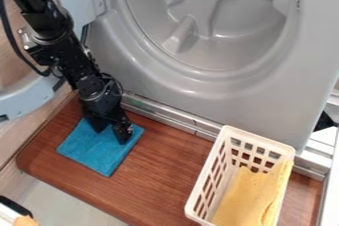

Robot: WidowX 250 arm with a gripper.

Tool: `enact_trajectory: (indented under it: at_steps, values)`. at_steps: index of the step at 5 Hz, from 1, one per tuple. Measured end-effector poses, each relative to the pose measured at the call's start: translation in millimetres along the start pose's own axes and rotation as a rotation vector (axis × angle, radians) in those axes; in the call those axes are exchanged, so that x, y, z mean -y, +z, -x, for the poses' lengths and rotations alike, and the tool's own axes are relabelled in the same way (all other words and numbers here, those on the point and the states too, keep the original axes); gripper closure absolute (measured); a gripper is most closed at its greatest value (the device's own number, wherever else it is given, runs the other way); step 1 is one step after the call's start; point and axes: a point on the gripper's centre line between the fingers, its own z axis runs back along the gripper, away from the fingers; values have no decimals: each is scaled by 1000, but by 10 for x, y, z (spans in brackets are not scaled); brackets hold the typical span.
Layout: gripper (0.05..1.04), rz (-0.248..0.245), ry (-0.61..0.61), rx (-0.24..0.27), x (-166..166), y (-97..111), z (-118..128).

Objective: Moved the blue cloth to the left side of the table

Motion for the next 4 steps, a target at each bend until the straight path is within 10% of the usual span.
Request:
enact_trajectory:
  at_steps: [2, 4]
  values:
    - [85, 46, -98, -63, 371, 76, -88]
    - [85, -133, 12, -16, 372, 770, -313]
